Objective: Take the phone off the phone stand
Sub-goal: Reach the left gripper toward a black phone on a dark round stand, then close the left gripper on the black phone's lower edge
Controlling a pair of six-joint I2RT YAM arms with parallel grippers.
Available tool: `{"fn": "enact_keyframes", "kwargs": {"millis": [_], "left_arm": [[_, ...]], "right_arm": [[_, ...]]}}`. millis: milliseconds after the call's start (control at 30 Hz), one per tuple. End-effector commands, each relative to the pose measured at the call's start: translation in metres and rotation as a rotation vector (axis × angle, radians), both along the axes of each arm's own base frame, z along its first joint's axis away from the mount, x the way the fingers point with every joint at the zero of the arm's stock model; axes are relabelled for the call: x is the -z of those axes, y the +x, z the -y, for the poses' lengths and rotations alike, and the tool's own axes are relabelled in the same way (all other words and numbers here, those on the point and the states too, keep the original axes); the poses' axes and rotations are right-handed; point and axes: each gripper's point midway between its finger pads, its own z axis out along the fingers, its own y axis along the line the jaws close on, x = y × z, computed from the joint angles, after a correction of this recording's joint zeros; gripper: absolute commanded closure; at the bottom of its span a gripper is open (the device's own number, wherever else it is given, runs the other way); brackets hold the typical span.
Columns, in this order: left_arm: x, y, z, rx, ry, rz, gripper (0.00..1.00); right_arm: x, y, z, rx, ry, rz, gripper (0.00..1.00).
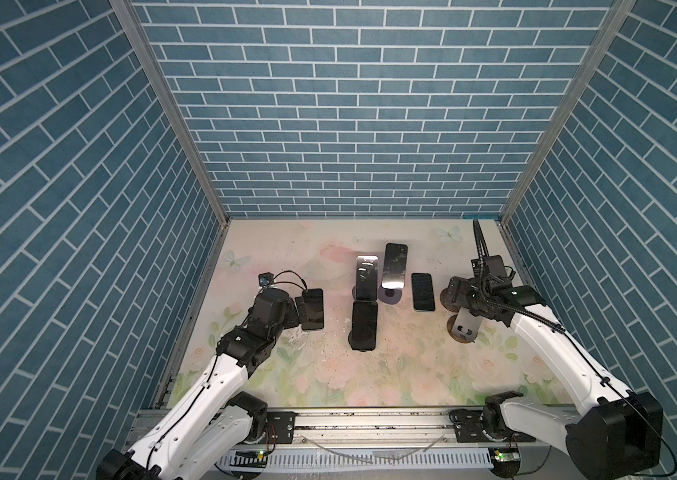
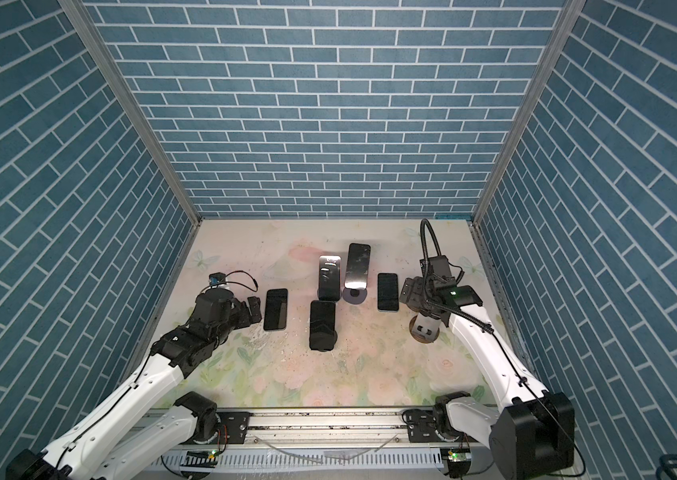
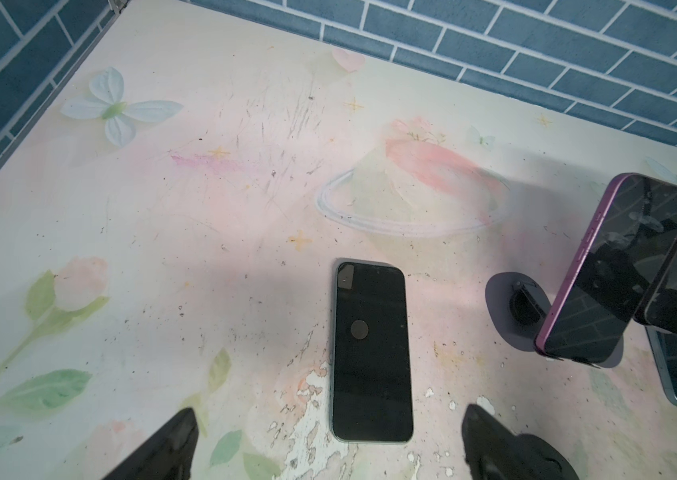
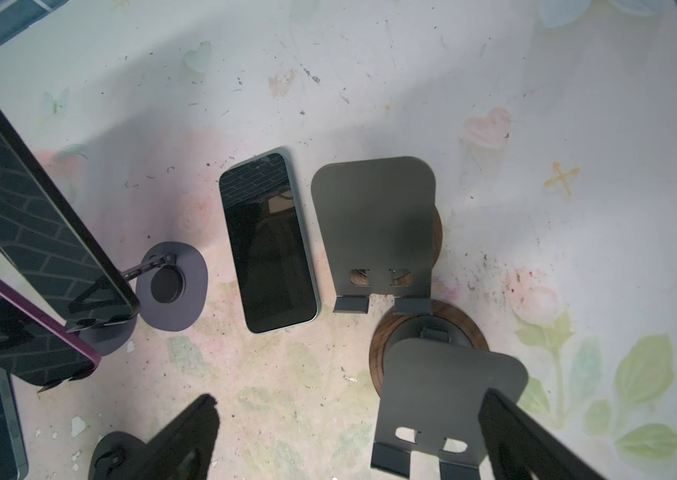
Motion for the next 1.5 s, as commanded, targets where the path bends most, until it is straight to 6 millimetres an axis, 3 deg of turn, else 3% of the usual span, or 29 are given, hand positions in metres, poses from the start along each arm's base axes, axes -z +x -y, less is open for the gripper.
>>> {"fn": "enact_keyframes", "kwargs": {"millis": [0, 333, 767, 1200, 1467], "left_arm": [[-0.004, -0.006, 0.01, 0.017, -0.015, 0.006, 0.0], [-0.005, -0.016, 0.057, 0.103, 0.046, 0.024, 0.0], [-0.017, -0.024, 0.154, 0.337, 0.036, 0.06, 0.0], [-0.014, -0.023, 0.206, 0.405, 0.086, 0.04, 0.0], [-0.003, -0.017, 0.225, 0.391, 0.135, -0.004, 0.0]], "right_arm": [[0.001, 0.005, -0.009, -0.033, 0.024, 0.009, 0.01], [0.012, 0.007, -0.016, -0.052, 0.037, -0.001, 0.01], [0.019, -0.004, -0.01, -0.052, 0.02, 0.002, 0.01], [0.02, -0.011, -0.008, -0.072, 0.012, 0.014, 0.01], [0.026, -0.015, -0.005, -0.078, -0.005, 0.007, 0.01]]}}
